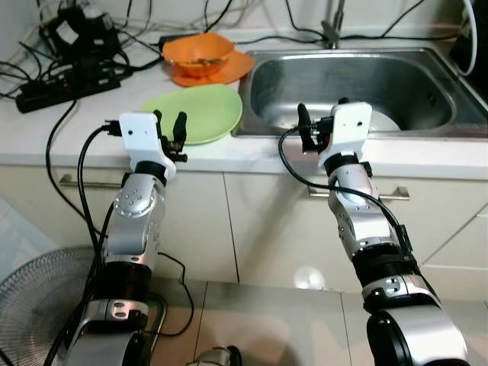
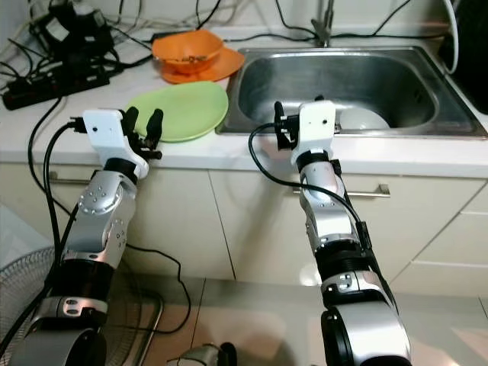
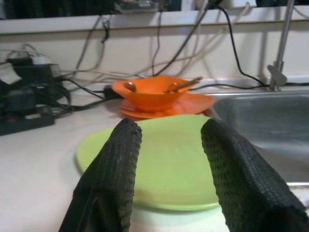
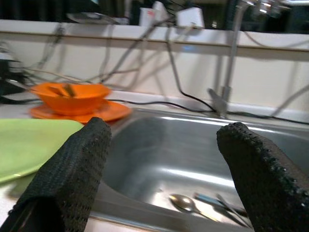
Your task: Kitchen organization
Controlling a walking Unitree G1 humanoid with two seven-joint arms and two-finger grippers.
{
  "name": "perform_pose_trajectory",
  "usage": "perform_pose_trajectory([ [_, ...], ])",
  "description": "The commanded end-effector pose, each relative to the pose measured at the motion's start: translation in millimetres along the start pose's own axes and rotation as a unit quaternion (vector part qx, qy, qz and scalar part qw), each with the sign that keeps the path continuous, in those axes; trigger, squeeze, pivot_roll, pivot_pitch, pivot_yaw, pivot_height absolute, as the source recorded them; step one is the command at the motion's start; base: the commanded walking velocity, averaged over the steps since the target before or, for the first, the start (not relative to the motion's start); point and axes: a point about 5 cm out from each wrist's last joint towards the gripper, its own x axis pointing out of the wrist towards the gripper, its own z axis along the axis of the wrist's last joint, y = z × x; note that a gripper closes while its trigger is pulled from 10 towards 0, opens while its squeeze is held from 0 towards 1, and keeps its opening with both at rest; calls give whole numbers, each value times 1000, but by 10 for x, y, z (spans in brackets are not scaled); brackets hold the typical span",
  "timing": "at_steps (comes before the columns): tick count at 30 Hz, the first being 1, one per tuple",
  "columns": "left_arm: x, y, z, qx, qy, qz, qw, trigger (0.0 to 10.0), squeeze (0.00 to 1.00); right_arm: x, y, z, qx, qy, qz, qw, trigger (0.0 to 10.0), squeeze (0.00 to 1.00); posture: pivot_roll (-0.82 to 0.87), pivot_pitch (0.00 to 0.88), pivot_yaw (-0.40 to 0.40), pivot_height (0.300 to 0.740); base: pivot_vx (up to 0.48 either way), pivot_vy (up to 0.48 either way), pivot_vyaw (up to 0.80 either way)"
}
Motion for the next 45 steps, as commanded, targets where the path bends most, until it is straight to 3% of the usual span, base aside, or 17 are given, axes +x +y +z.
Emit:
perform_pose_trajectory([
  [1,2,34,27,3,-1,6,1000,10000,0,6,23,41,1,-8,8,1000,10000,0,132,43,96,740,0,0,0],
  [45,37,28,76,6,-7,2,1000,10000,0,0,22,26,-1,-3,8,1000,10000,0,144,57,100,740,267,0,33],
])
